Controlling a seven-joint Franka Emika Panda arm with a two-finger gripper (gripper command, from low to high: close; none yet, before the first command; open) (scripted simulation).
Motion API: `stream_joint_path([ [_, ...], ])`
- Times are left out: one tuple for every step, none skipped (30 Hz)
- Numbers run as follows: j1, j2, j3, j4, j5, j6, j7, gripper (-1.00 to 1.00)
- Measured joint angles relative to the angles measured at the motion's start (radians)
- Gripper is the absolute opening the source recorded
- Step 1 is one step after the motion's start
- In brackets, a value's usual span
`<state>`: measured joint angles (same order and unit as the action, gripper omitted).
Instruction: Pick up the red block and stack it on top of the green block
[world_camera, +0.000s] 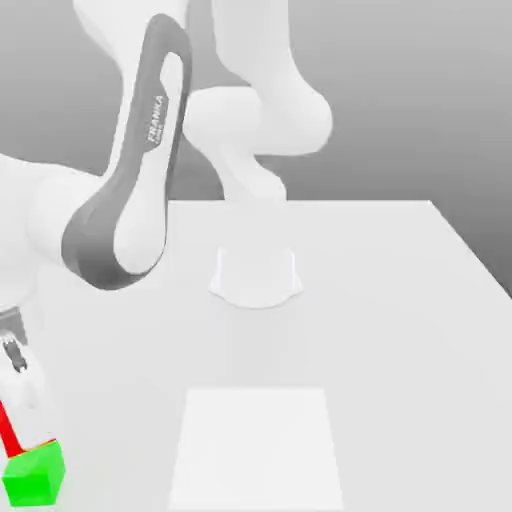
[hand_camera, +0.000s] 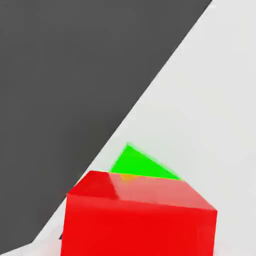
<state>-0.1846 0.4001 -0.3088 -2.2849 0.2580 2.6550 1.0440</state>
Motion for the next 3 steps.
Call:
stream_joint_path([
  [0.0,0.0,0.0,0.0,0.0,0.0,0.0,1.0],
  [0.0,0.0,0.0,0.0,0.0,0.0,0.0,1.0],
  [0.0,0.0,0.0,0.0,0.0,0.0,0.0,1.0],
])
